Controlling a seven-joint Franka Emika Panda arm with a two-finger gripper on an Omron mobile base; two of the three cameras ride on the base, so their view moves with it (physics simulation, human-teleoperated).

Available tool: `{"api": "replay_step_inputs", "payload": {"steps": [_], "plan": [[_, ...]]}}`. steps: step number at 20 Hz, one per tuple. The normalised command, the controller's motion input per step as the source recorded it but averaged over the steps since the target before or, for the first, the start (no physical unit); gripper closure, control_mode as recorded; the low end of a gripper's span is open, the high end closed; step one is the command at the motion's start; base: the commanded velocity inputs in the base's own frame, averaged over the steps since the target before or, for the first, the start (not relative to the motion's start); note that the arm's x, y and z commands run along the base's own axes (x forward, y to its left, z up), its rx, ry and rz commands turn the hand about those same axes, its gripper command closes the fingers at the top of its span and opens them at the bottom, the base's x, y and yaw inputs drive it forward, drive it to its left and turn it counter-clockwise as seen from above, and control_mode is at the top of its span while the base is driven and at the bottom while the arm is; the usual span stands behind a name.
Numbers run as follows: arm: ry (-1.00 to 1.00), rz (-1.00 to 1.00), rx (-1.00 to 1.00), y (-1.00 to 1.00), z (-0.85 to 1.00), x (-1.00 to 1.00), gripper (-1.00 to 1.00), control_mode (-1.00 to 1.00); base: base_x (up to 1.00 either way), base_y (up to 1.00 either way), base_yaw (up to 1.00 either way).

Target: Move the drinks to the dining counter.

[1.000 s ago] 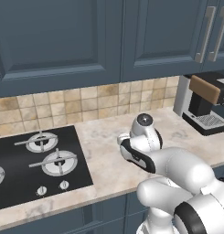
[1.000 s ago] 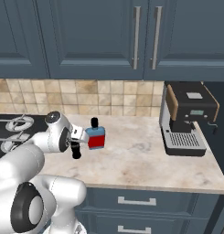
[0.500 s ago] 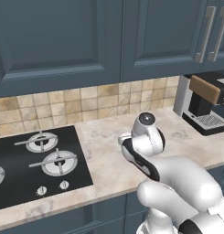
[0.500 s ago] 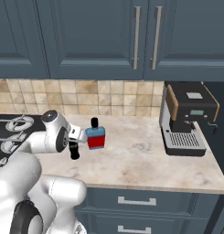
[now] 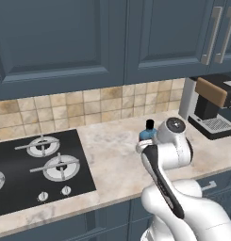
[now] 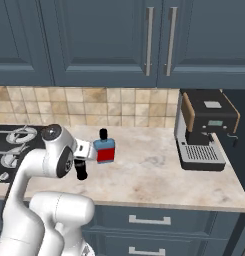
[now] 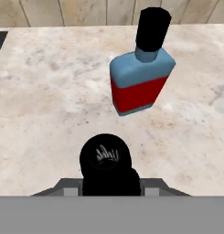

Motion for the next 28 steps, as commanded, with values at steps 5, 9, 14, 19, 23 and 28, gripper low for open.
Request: {"api": "replay_step_inputs", "payload": {"steps": [5,9,14,19,23,28], "plan": [[-0.09,0.14,0.04,-0.31,0.38,-0.79,1.00,-1.00,0.00,0.00,0.00],[-0.04,0.13,0.04,-0.24,0.67,-0.64,1.00,-1.00,0.00,0.00,0.00],[-0.03,0.09,0.00,-0.16,0.29,-0.52,1.00,-1.00,0.00,0.00,0.00],[-0.04,0.04,0.00,-0.01,0.00,-0.22,1.00,-1.00,0.00,0.00,0.00],[0.00,0.00,0.00,0.00,0.00,0.00,1.00,-1.00,0.00,0.00,0.00],[0.00,0.00,0.00,0.00,0.00,0.00,1.00,-1.00,0.00,0.00,0.00]]}}
